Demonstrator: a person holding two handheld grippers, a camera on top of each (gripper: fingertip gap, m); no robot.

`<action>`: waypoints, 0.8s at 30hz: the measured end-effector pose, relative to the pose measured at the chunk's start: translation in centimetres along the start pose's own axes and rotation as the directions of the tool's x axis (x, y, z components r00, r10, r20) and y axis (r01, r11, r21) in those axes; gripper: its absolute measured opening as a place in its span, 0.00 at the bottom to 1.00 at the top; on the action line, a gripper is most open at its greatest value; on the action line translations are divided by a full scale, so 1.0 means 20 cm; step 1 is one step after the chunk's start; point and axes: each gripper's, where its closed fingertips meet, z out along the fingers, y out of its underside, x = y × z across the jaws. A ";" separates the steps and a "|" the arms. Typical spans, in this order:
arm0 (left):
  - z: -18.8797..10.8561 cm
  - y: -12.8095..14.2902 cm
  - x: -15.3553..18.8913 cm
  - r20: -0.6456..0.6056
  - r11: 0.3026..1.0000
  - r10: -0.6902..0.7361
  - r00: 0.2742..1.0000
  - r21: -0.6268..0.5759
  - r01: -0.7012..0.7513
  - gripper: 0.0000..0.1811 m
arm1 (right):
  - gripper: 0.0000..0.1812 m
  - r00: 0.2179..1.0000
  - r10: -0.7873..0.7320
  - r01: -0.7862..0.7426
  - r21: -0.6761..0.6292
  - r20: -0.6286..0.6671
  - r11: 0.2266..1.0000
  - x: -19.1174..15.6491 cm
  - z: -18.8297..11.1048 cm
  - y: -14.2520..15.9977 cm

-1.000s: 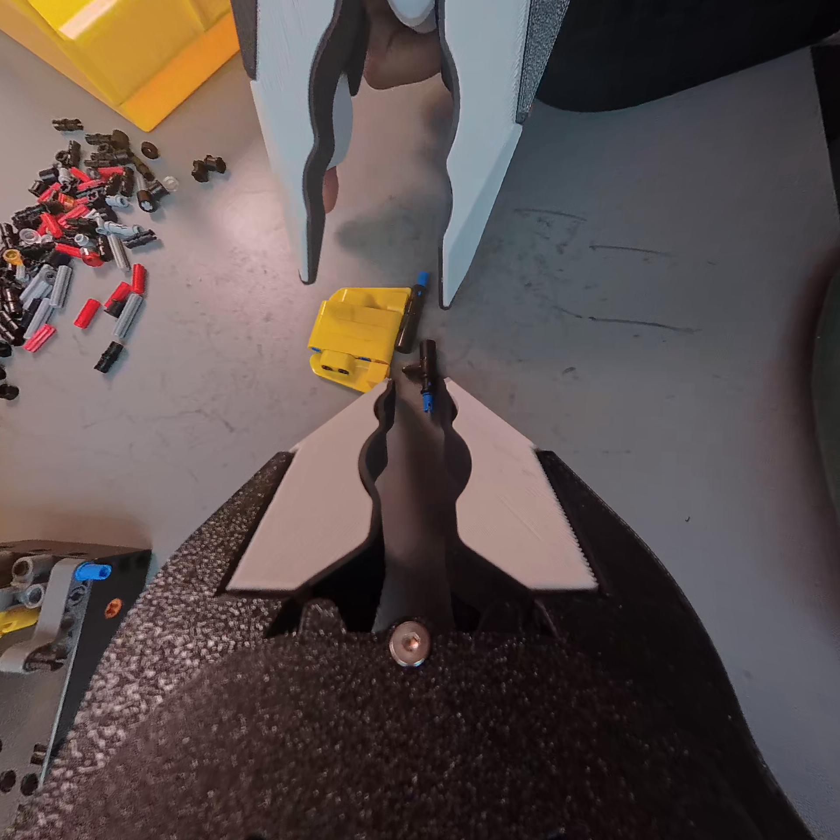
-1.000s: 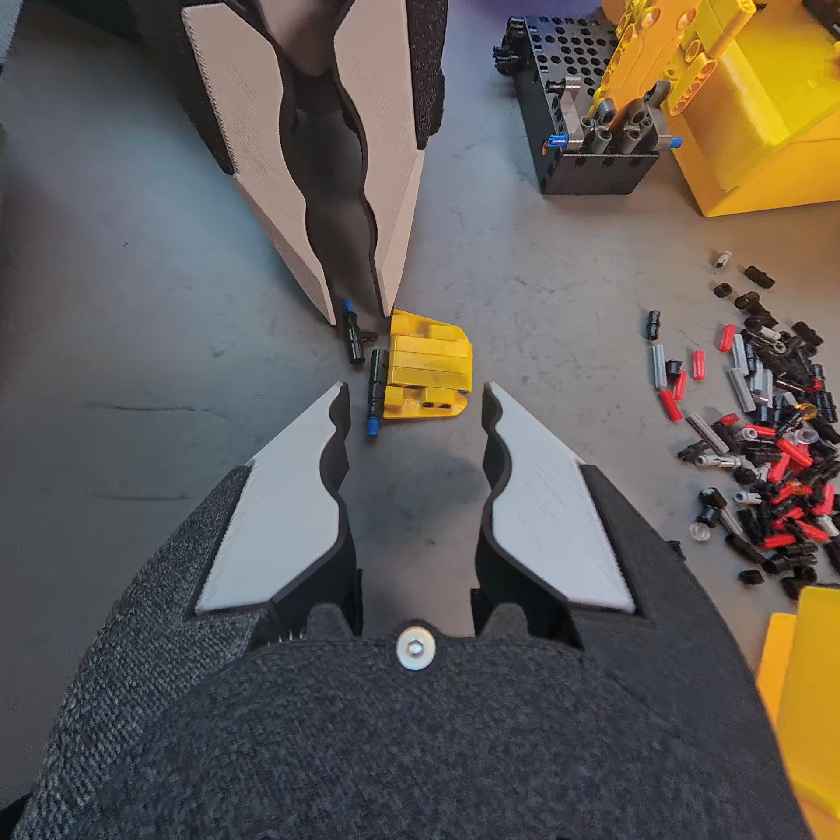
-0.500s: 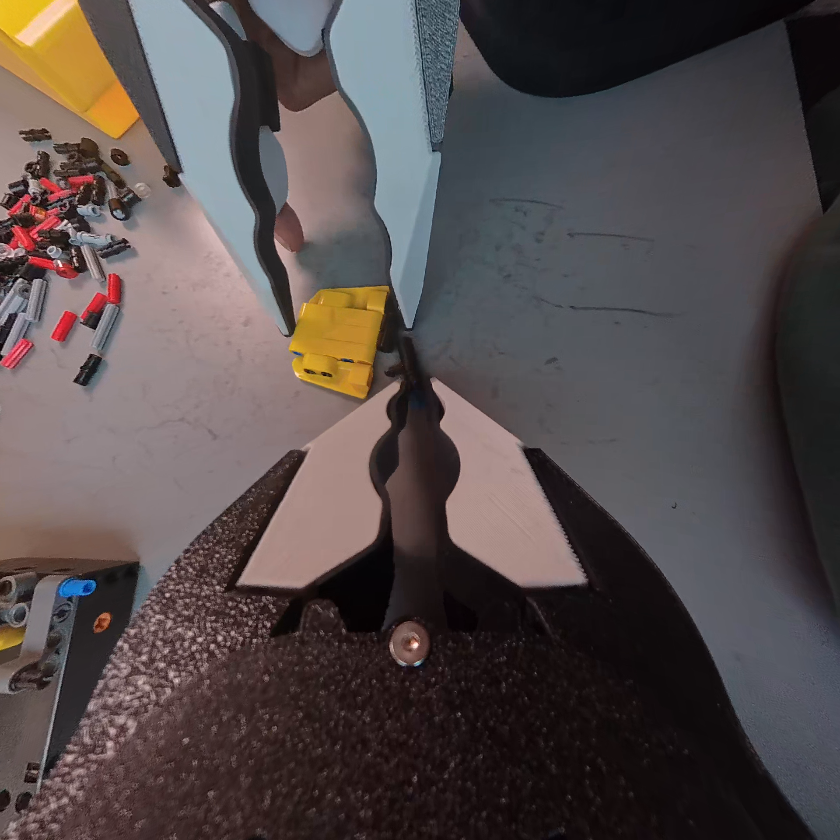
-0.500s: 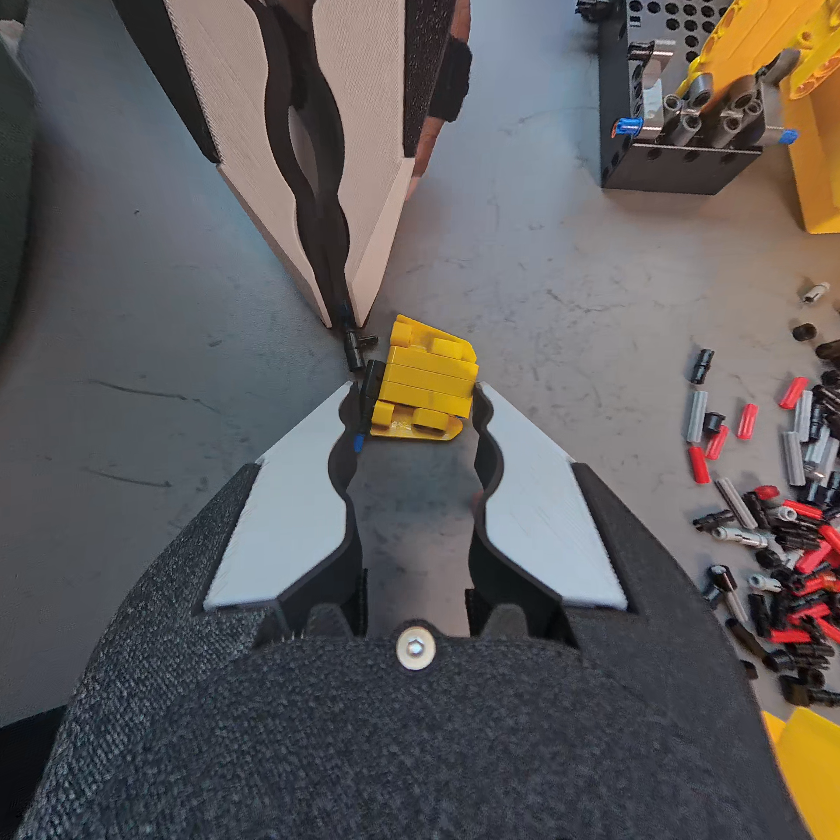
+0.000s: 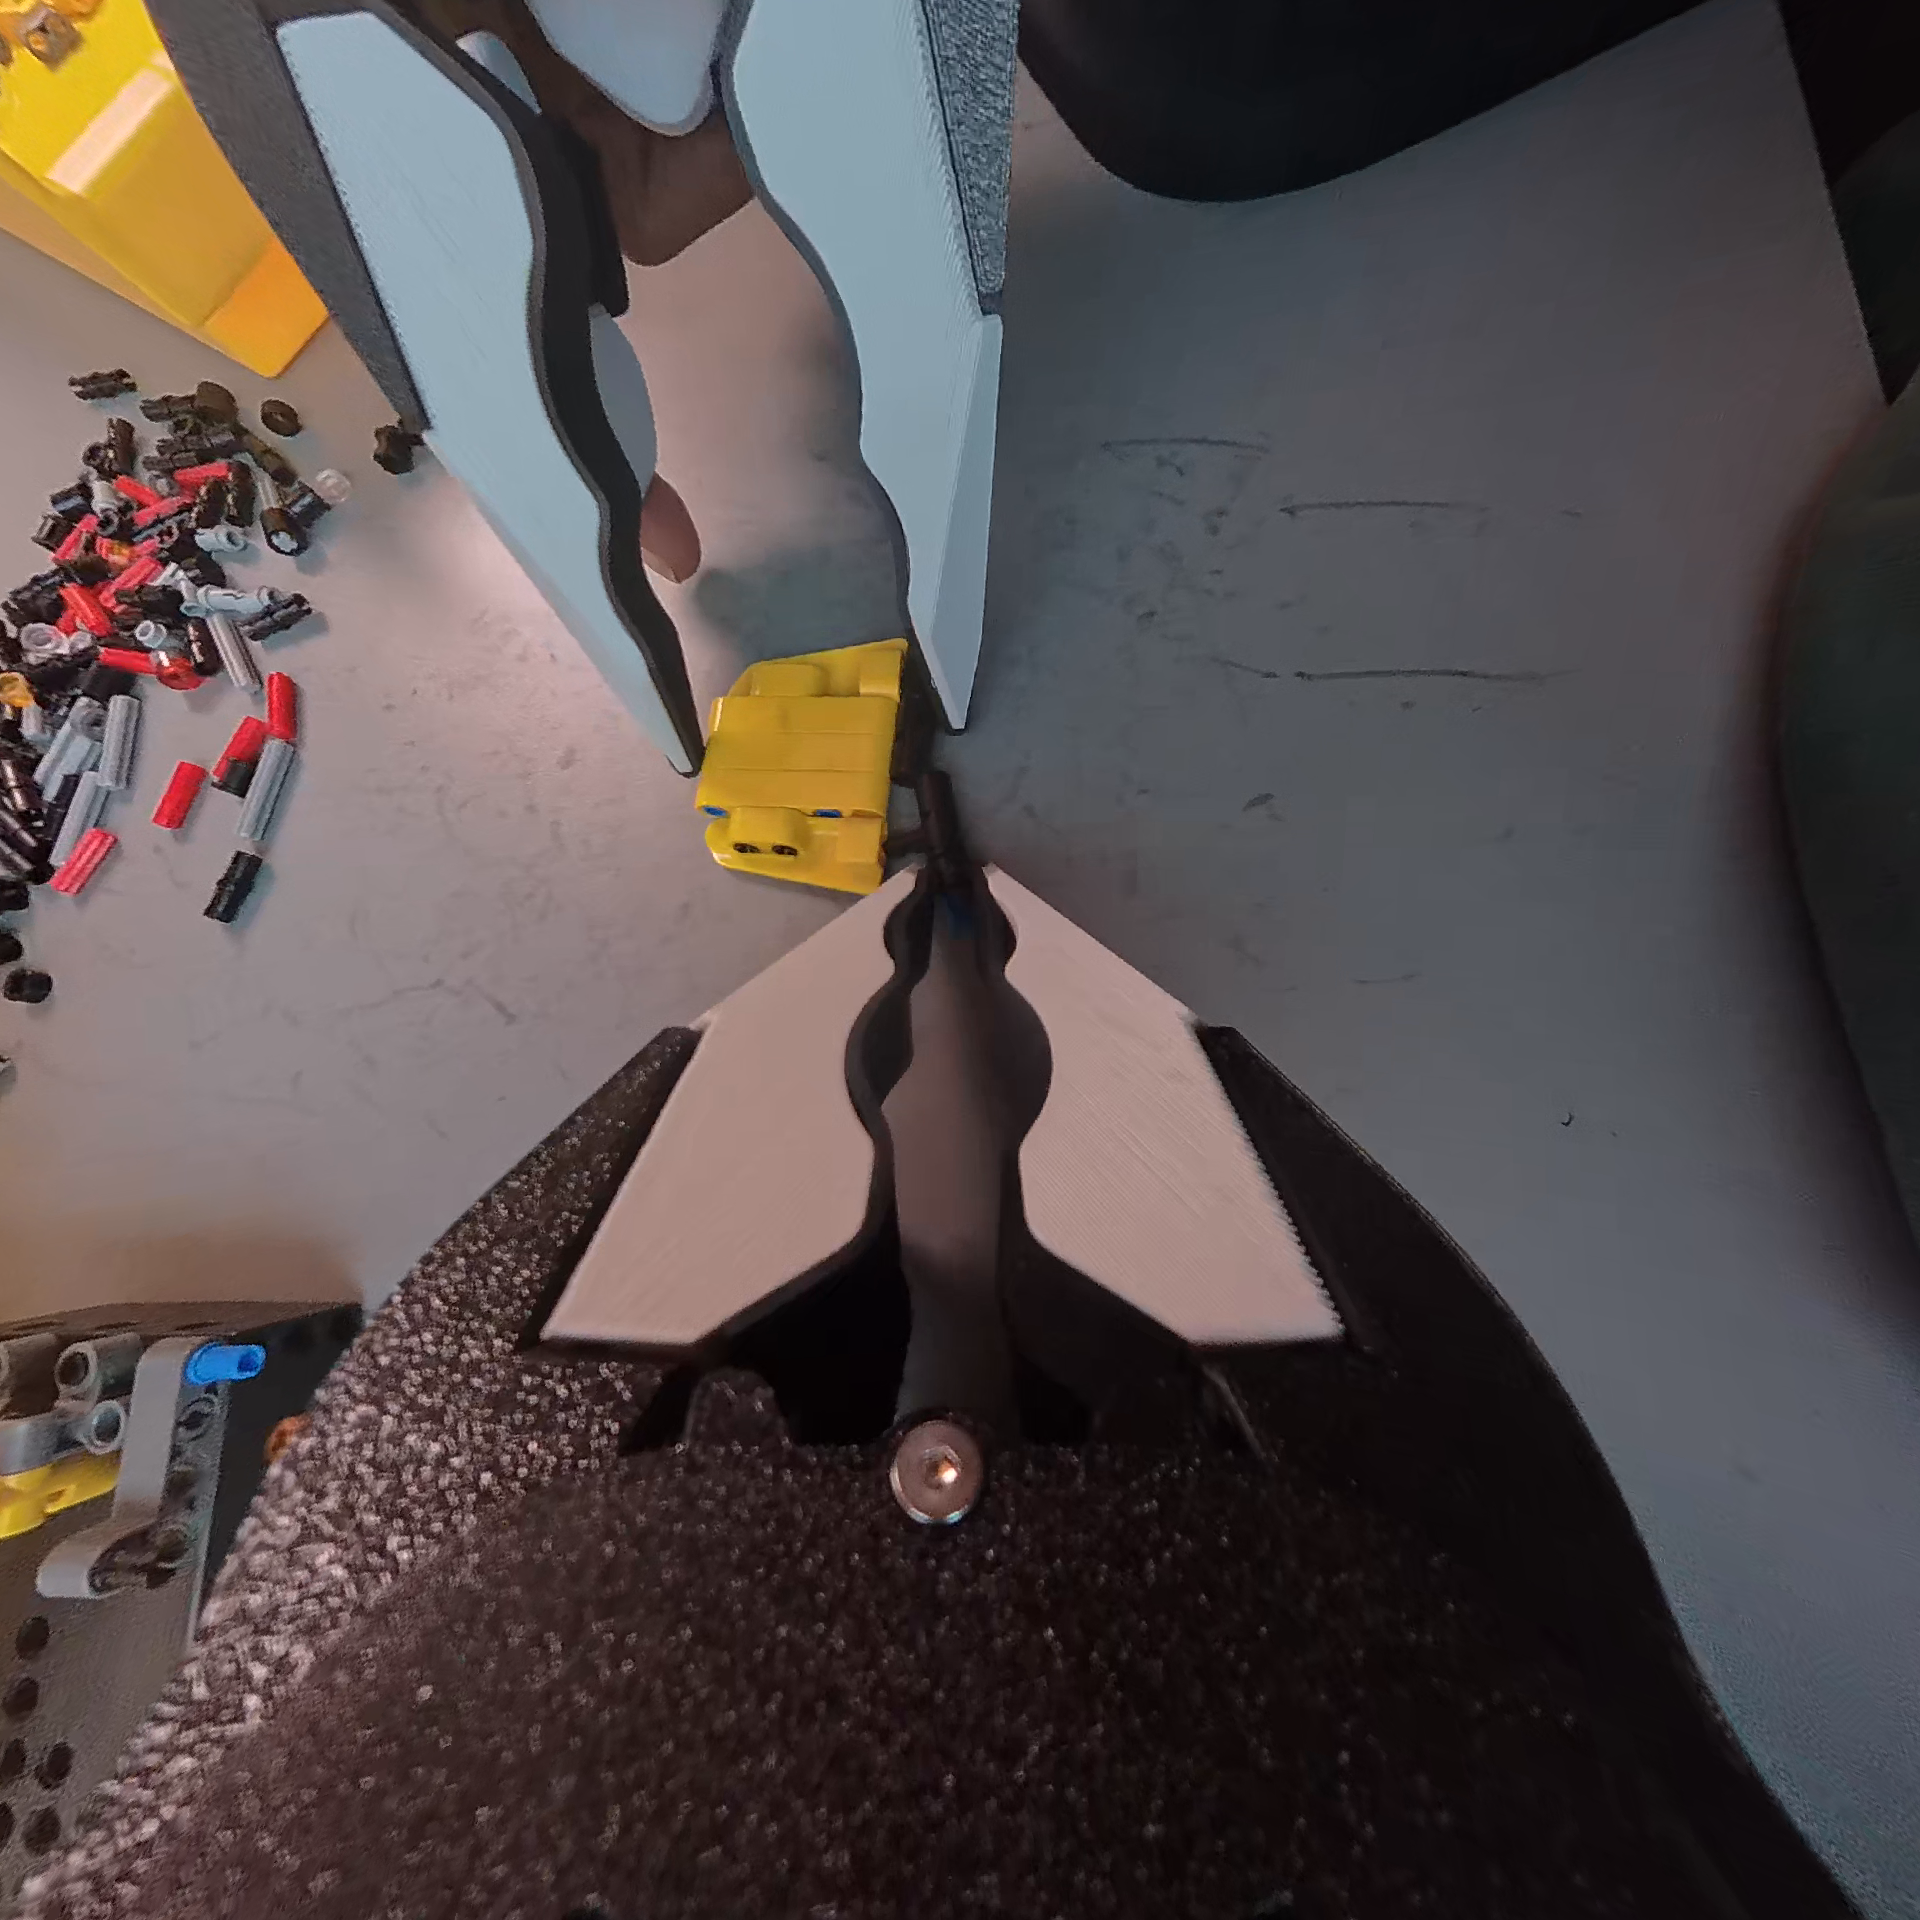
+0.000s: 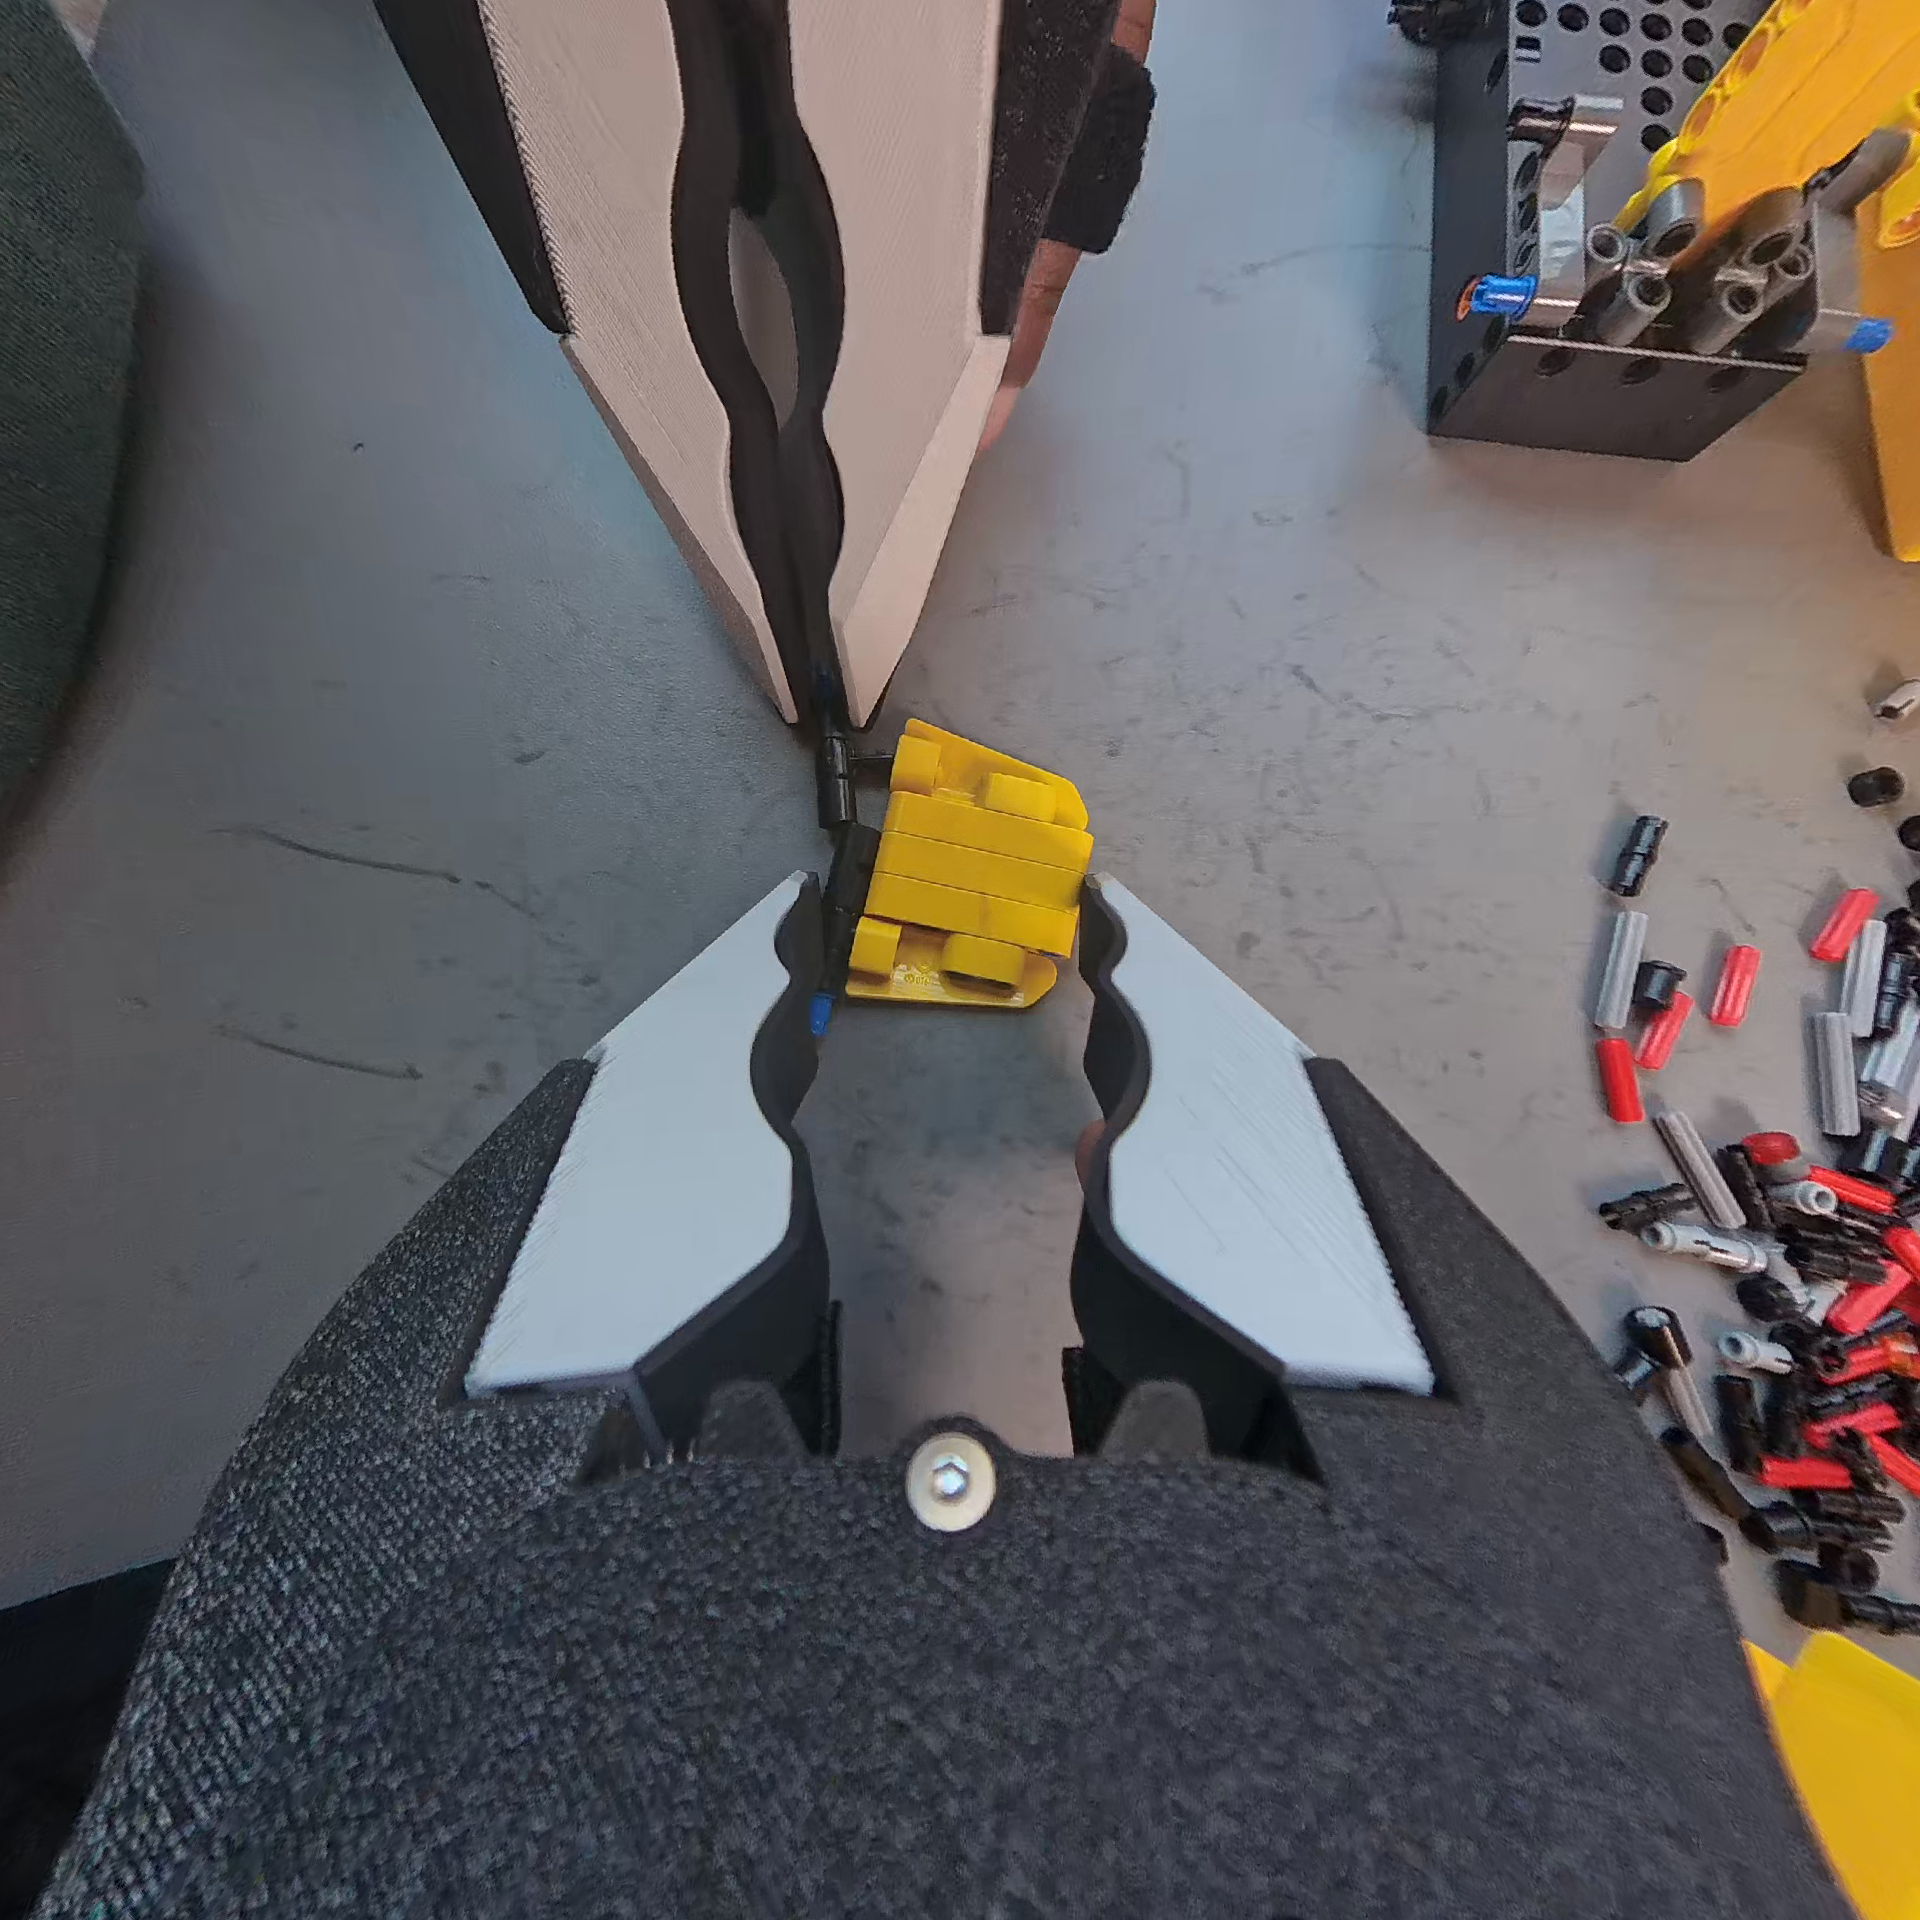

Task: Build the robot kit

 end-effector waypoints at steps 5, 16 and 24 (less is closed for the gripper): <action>0.00 0.00 0.00 -0.023 1.000 -0.003 1.000 0.003 0.003 0.03 | 0.27 1.000 -0.007 0.007 0.002 0.002 1.000 0.00 0.00 0.00; 0.00 0.00 0.00 -0.093 1.000 0.000 0.996 0.009 0.001 0.03 | 0.27 1.000 -0.012 0.012 0.018 0.023 1.000 0.00 0.00 0.00; -0.01 0.01 -0.02 -0.228 0.985 -0.171 0.959 -0.009 0.173 0.03 | 0.27 0.975 0.142 -0.150 0.036 0.171 0.988 -0.01 -0.02 -0.02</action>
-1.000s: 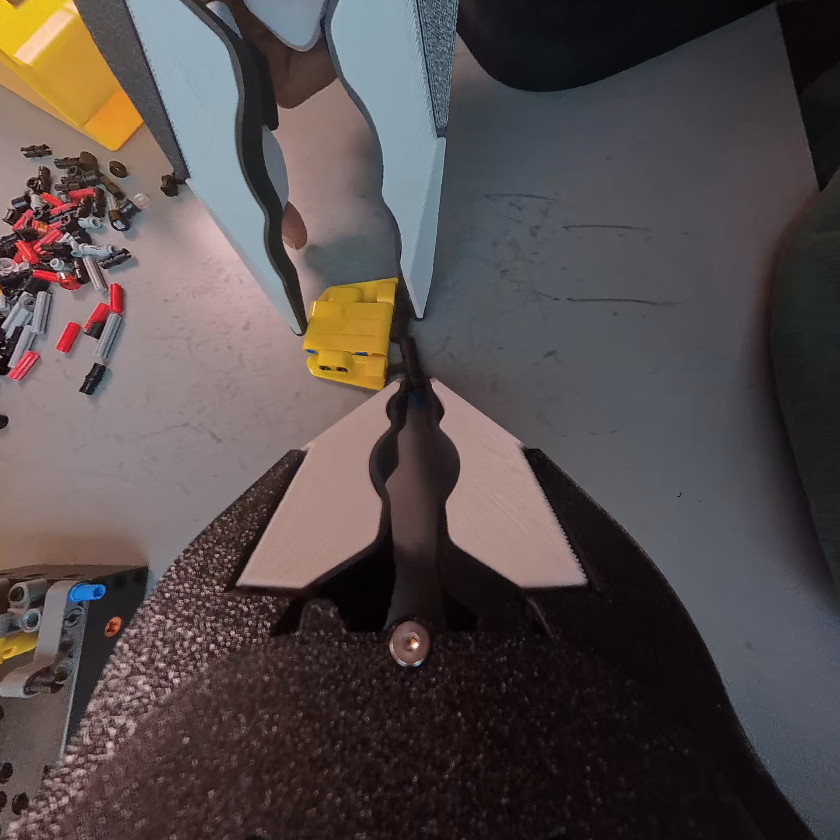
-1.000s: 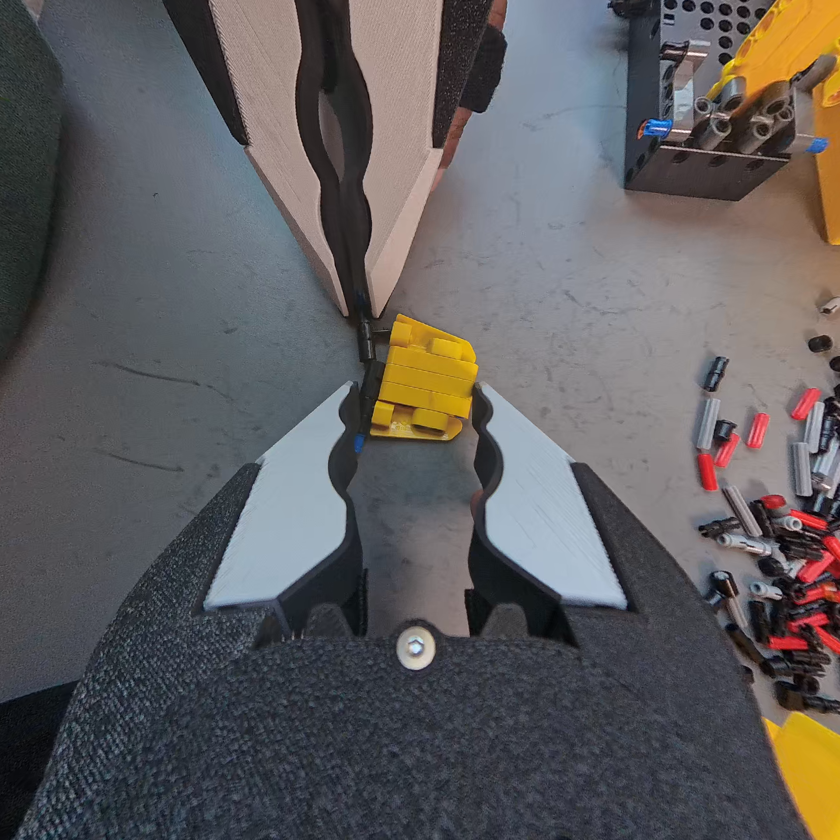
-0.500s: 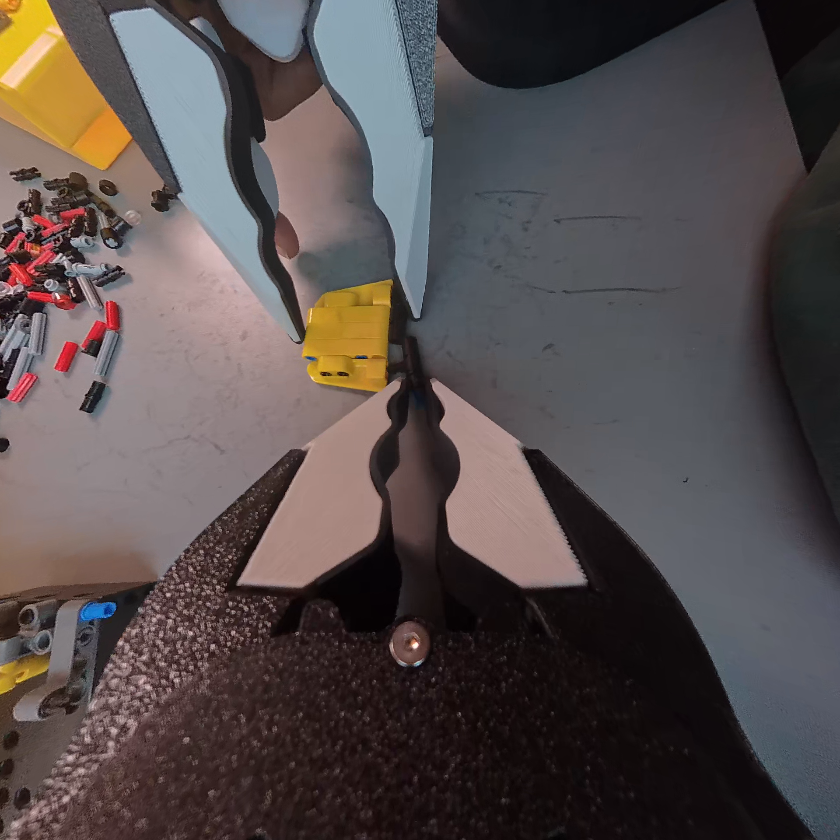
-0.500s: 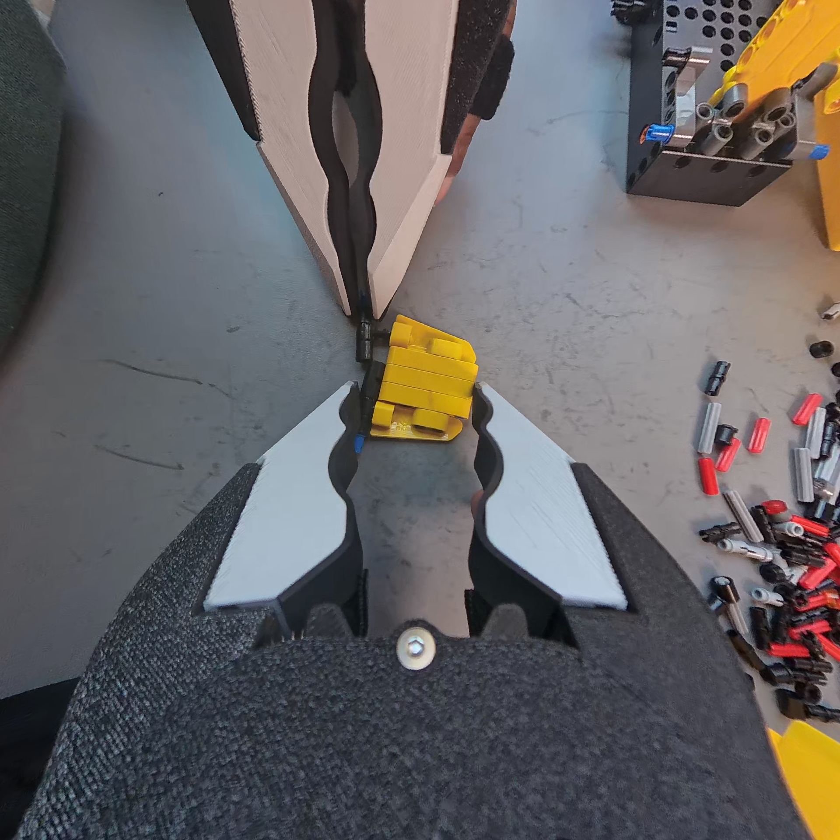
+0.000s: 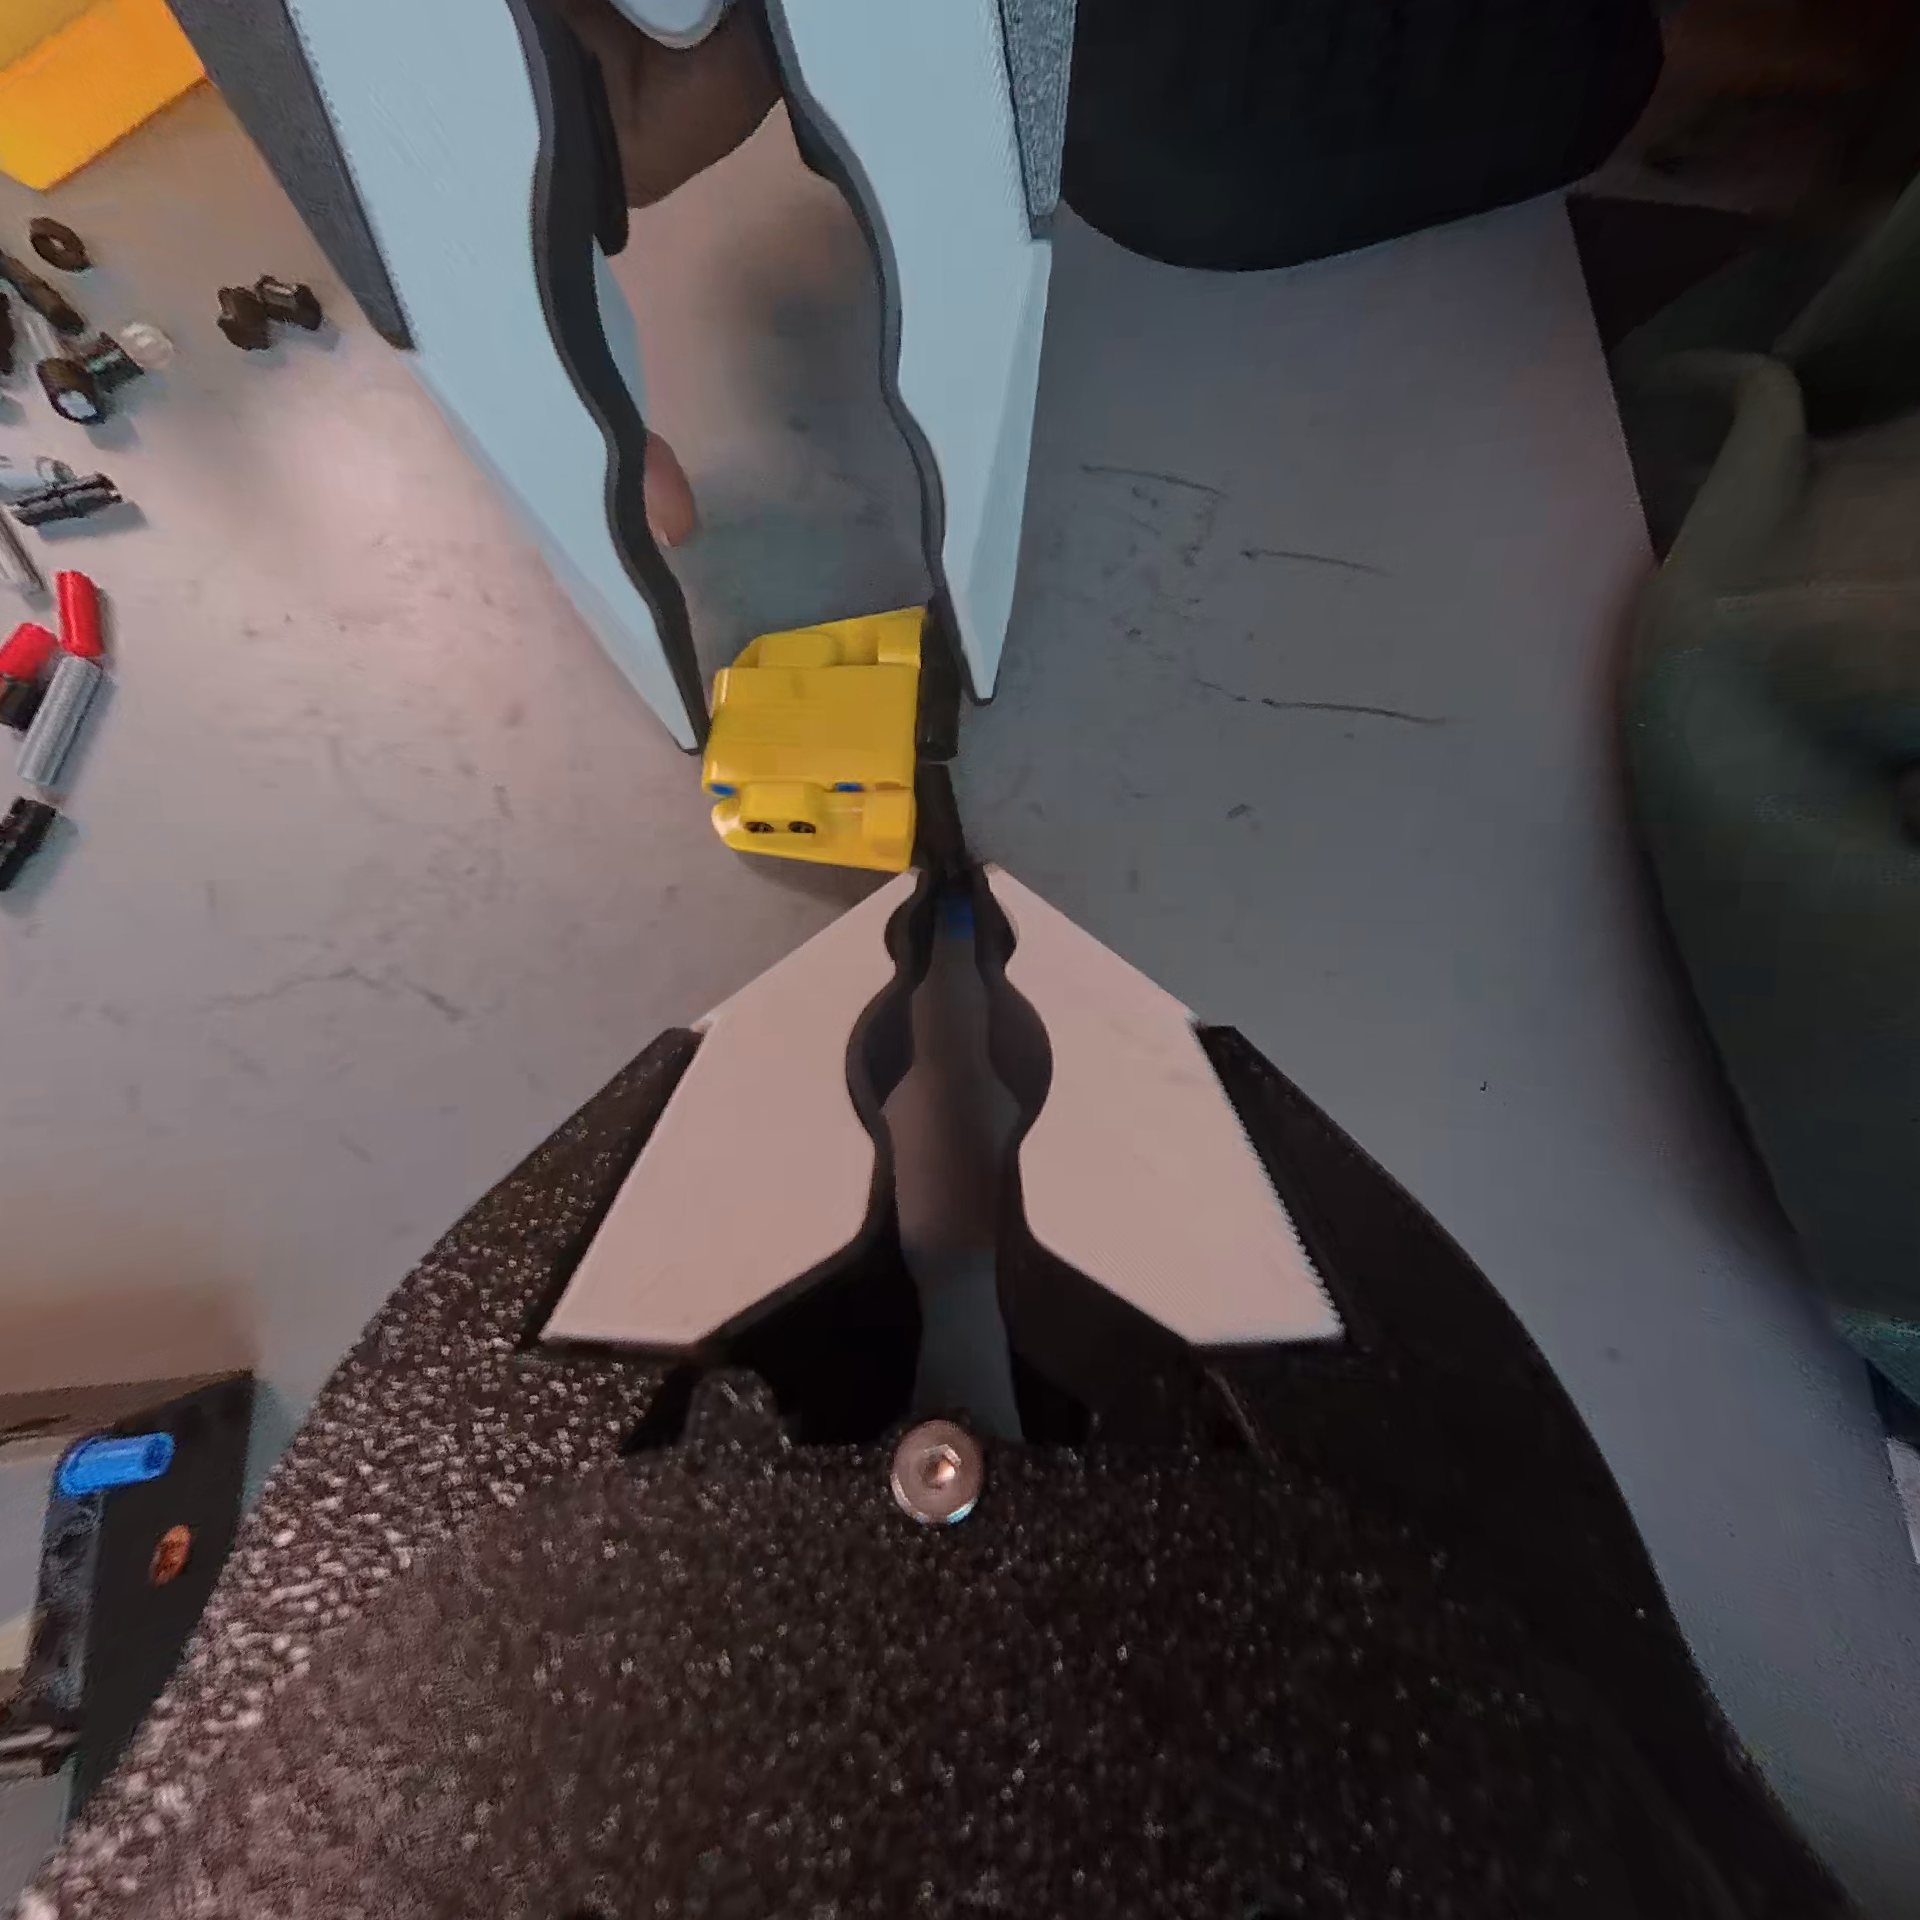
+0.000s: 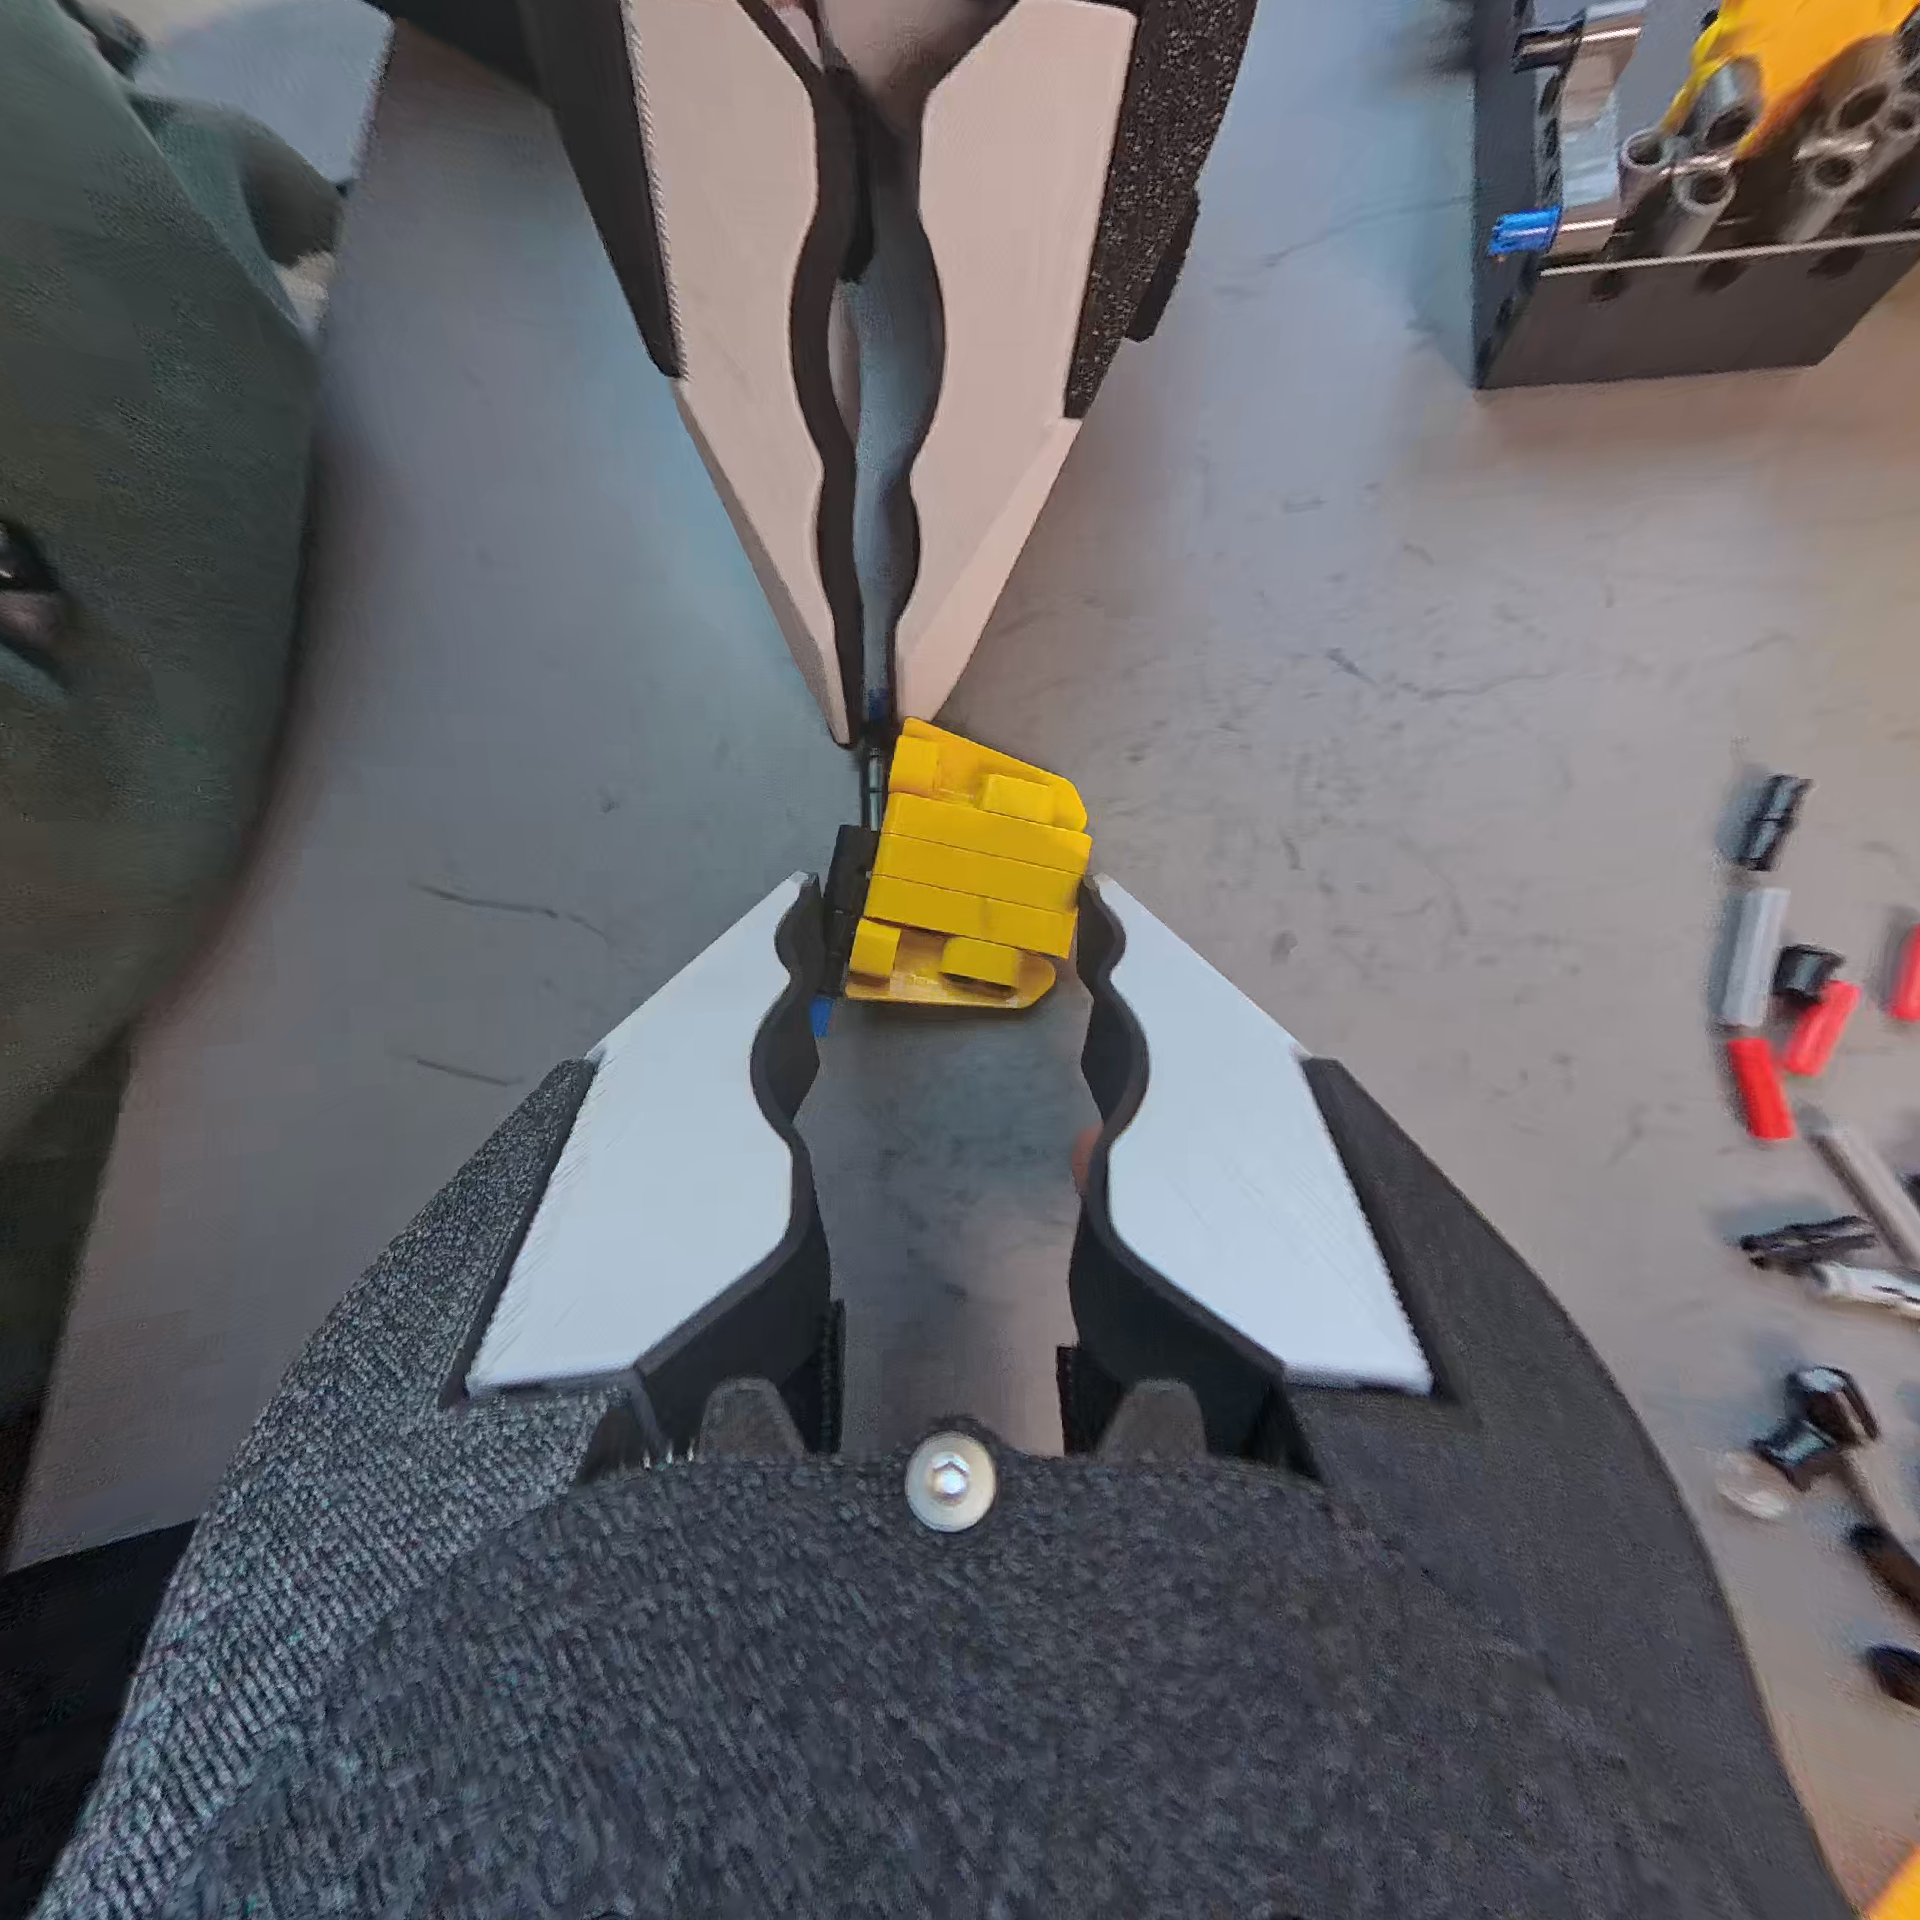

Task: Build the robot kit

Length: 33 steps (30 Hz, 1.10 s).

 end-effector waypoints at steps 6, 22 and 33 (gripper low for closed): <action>-0.03 0.00 0.01 -0.054 0.999 -0.049 0.997 0.019 0.050 0.03 | 0.27 0.991 0.106 -0.108 0.024 0.086 0.994 0.00 -0.01 -0.01; -0.06 -0.05 0.04 -0.086 0.995 -0.033 0.996 0.090 0.041 0.03 | 0.27 0.989 0.126 -0.127 0.008 0.075 0.992 0.00 0.00 -0.01; -0.06 -0.04 0.03 -0.070 0.996 -0.036 0.997 0.080 0.041 0.03 | 0.27 0.992 0.115 -0.115 0.001 0.061 0.993 0.00 0.00 -0.01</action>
